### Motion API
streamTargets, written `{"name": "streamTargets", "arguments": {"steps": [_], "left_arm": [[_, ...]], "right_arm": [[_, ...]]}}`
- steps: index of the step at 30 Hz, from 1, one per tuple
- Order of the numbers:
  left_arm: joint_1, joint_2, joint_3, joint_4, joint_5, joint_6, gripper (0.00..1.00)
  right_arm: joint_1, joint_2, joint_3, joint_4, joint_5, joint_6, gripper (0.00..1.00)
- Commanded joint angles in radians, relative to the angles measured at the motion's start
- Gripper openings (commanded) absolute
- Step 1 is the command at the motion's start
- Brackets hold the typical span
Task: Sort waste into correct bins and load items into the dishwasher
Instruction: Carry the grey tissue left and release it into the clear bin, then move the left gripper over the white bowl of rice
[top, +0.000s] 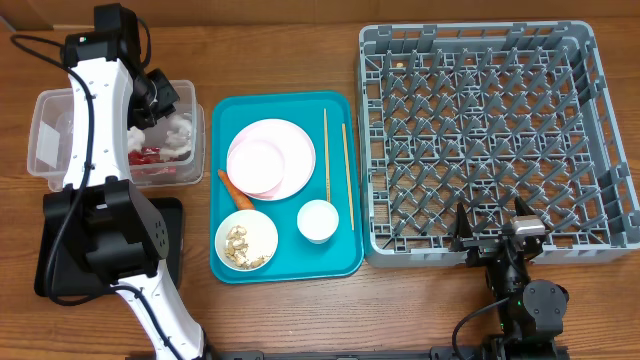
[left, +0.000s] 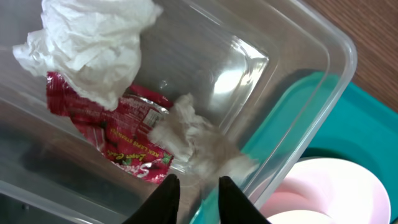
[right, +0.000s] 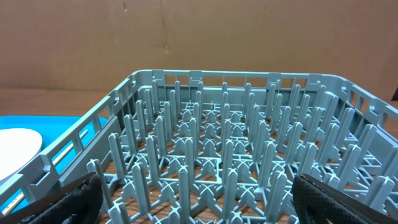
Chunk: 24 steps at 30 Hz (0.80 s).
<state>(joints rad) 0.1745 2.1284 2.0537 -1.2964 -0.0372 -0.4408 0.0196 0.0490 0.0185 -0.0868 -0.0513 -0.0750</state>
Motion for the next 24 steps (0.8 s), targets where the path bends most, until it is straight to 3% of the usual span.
{"name": "streamTargets", "arguments": {"steps": [1, 2, 5, 16, 24], "left_arm": [[0.002, -0.002, -0.005, 0.019, 0.013, 0.059, 0.41], [0.002, -0.002, -0.005, 0.022, 0.014, 0.064, 0.38], [0.002, -0.003, 0.002, 0.009, 0.02, 0.068, 0.05], [0.001, -0.084, 0.004, -0.05, 0.129, 0.082, 0.04], [-0.003, -0.126, -0.001, -0.209, 0.235, 0.082, 0.04]], "right_arm": [[0.0, -0.004, -0.011, 0.006, 0.002, -0.011, 1.0], [0.0, -0.004, -0.011, 0.006, 0.002, -0.011, 1.0], [0.0, -0.004, -0.01, 0.006, 0.002, -0.011, 1.0], [0.0, -0.004, -0.011, 0.006, 0.002, -0.011, 1.0], [0.0, -0.004, -0.011, 0.006, 0.002, -0.011, 1.0]]}}
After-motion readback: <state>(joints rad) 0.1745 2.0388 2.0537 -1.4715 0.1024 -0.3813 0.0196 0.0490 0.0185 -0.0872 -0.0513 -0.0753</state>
